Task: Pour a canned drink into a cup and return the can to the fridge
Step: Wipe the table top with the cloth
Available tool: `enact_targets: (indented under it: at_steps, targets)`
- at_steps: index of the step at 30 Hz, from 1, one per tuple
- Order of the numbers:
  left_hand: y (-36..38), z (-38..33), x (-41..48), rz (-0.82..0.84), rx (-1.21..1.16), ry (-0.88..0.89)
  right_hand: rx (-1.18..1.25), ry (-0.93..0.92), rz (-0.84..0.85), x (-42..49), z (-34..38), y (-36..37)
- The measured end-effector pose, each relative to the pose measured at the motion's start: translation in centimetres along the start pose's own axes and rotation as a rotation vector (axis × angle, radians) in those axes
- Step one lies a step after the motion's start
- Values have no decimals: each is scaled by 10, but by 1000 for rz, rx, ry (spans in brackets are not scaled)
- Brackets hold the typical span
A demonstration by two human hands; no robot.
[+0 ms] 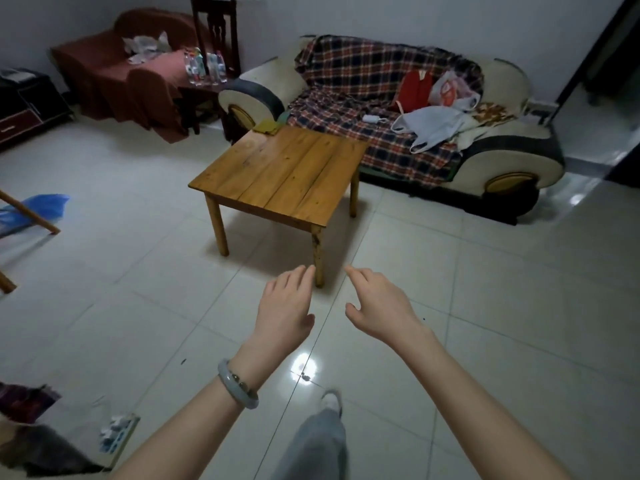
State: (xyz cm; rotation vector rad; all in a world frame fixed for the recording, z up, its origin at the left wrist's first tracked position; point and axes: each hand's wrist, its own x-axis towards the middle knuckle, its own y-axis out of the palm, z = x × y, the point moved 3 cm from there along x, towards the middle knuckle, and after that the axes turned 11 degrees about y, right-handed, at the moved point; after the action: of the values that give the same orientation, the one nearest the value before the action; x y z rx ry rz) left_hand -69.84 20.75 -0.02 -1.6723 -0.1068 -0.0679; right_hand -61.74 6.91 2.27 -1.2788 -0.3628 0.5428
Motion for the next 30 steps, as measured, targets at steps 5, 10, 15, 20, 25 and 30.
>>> enact_targets:
  at_steps: [5,10,15,20,25,30]
  targets:
    - [16,-13,85,10,-10,68,-20,63,-11,55,-55,-11]
    - [25,-11,184,6,-6,83,-40,86,-9,135,-106,-26]
    - [30,-7,278,24,-17,106,-55,111,17,215,-148,-42]
    - [33,-1,352,30,-1,123,-42,107,2,283,-181,-57]
    - [42,1,419,58,0,111,-25,89,3,348,-215,-65]
    - [60,9,495,61,45,52,-27,13,24,428,-256,-69]
